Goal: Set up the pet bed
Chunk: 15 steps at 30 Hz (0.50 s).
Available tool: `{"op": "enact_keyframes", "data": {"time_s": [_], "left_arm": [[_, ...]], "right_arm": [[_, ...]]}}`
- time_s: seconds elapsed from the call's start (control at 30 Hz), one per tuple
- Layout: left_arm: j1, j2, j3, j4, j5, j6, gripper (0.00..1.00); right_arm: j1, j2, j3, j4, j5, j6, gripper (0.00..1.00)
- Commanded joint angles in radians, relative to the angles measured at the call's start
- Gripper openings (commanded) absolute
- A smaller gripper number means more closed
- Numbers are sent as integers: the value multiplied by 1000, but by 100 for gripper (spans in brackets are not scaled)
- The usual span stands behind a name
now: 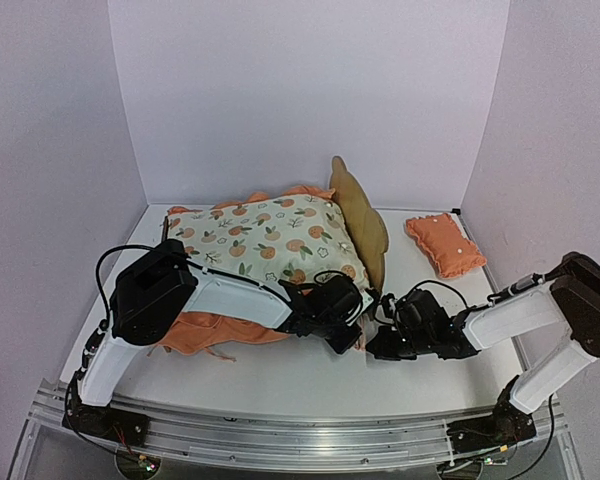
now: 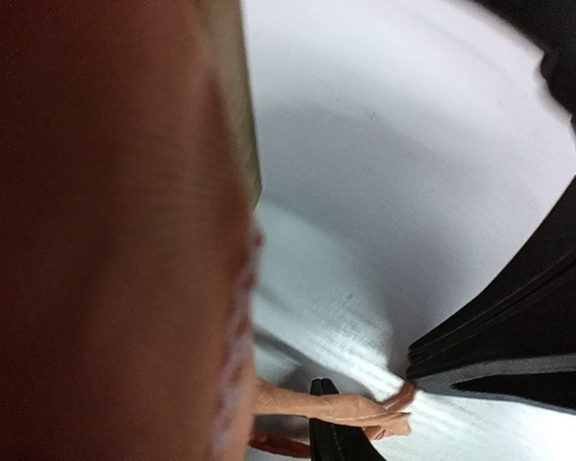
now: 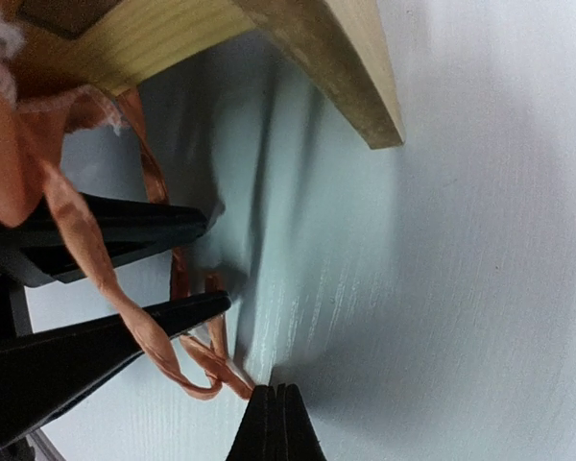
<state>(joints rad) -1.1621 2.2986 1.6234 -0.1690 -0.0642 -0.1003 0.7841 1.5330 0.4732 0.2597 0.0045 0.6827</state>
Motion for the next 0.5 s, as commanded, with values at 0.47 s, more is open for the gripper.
{"op": "enact_keyframes", "data": {"time_s": [0.47], "left_arm": [[-27, 40, 27, -126, 59, -66, 15]], "right_arm": [[2, -24, 26, 29, -21, -28, 0]]}}
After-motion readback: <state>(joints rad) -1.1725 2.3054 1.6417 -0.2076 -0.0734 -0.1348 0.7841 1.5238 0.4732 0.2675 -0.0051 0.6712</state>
